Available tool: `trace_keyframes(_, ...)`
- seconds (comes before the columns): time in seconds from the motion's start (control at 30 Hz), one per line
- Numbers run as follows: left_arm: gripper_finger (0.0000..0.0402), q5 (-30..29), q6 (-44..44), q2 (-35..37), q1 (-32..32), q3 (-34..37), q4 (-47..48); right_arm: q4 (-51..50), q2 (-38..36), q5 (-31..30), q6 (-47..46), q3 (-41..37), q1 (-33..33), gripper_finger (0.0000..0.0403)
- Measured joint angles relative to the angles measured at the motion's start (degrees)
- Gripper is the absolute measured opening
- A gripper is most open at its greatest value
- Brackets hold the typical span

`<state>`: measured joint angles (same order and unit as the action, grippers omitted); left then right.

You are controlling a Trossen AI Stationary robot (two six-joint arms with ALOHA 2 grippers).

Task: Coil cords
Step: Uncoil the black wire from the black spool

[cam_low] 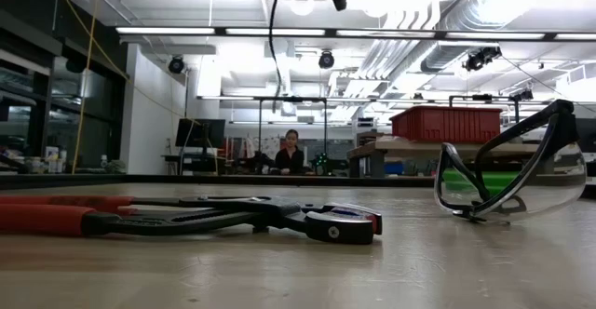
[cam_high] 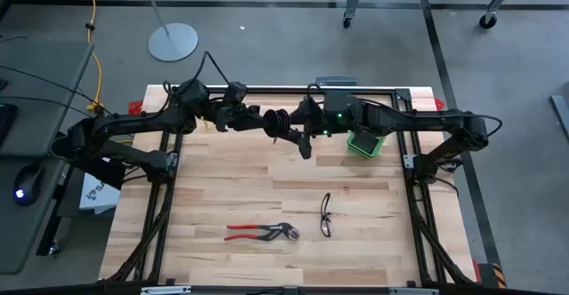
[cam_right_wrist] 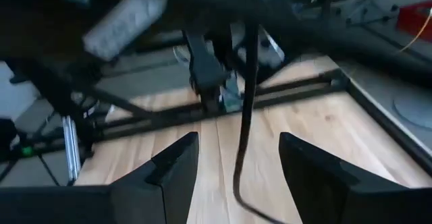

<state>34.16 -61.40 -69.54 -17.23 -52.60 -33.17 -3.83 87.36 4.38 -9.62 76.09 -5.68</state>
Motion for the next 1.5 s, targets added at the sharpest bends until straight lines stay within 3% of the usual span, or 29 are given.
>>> trace_keyframes(0.2,0.0012,-0.07,-0.8,0.0,0.09,0.0,-0.15,2.97,1.98,-2.39,-3.71,0.0,-0.21,0.0198)
trace_keyframes(0.3,0.0012,-0.19,-1.02,0.0,0.09,0.0,-0.19,3.47,2.87,-4.82,-4.99,0.0,-0.21,0.0179)
trace_keyframes(0.57,0.0012,1.47,-1.5,0.0,-0.02,0.0,0.04,4.92,1.7,-7.6,-1.89,-0.02,0.09,0.0013)
trace_keyframes(0.83,0.0012,7.23,-1.42,0.02,-0.07,-0.04,7.62,1.71,-2.44,-7.89,-0.38,-0.04,-1.5,0.0005)
trace_keyframes(0.97,0.0012,7.14,2.48,0.07,-1.15,-0.04,11.82,-2.36,-5.72,-8.04,1.08,-0.02,-2.23,0.0003)
trace_keyframes(1.23,0.0012,-2.41,5.34,0.35,-8.67,-0.04,9.49,-16.25,-13.74,-8.3,0.26,-0.02,-0.83,0.0001)
trace_keyframes(1.37,0.0012,-7.88,2.13,0.35,-11.85,-0.02,2.78,-18.87,-14.73,-8.24,-0.95,-0.02,1.17,0.0001)
trace_keyframes(1.5,0.0012,-9.67,-3.17,0.37,-13.31,-0.02,-3.25,-19.5,-13.95,-8.21,-3.39,-0.02,2.79,0.0002)
